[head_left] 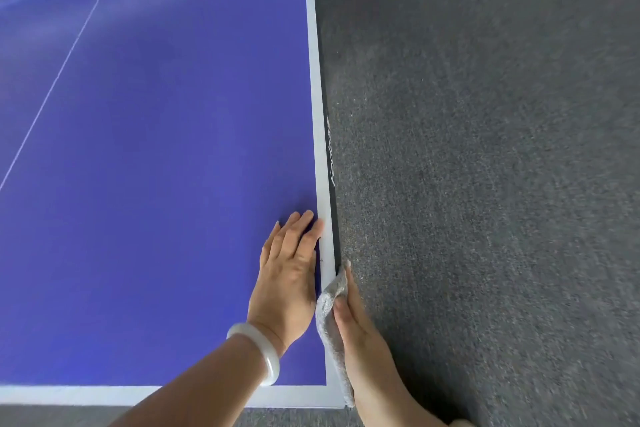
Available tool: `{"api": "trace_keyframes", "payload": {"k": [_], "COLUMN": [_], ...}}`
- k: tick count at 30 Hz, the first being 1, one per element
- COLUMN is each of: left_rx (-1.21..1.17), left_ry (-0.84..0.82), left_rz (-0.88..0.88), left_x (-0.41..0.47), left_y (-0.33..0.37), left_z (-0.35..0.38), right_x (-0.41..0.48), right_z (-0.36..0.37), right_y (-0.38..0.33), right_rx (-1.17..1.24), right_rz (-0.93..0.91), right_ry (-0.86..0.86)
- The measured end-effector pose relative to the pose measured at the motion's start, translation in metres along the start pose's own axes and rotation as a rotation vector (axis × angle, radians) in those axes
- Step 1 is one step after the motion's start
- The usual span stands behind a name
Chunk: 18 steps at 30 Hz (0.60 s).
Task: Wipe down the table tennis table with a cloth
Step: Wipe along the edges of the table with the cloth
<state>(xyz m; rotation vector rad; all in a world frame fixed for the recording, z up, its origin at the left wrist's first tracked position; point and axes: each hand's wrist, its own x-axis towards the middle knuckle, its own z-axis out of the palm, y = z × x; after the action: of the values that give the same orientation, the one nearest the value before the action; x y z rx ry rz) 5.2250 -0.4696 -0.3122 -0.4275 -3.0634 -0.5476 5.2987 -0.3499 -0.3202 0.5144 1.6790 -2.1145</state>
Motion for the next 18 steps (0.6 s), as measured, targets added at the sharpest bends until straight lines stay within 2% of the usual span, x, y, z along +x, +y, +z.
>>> {"api": "trace_keyframes", "payload": {"k": [6, 8, 11, 15, 18], "left_rx": [0.011, 0.009, 0.008, 0.020, 0.042], "left_ry": [0.024, 0.037, 0.030, -0.018, -0.023], "left_rz": [0.015, 0.014, 0.001, 0.027, 0.022], "left_x": [0.000, -0.001, -0.001, -0.001, -0.001], "left_y": [-0.005, -0.005, -0.002, 0.000, 0.000], "left_z": [0.005, 0.007, 0.004, 0.001, 0.000], "right_x": [0.093, 0.116, 0.096, 0.033, 0.040], "right_z": [0.009, 0.007, 0.007, 0.008, 0.010], "right_y": [-0.049, -0.065, -0.059, -0.029, -0.032], "right_rx": [0.165, 0.145, 0.074, -0.010, 0.033], "right_rz": [0.082, 0.094, -0.004, 0.022, 0.081], "right_ry": [0.041, 0.050, 0.035, -0.003, 0.006]}}
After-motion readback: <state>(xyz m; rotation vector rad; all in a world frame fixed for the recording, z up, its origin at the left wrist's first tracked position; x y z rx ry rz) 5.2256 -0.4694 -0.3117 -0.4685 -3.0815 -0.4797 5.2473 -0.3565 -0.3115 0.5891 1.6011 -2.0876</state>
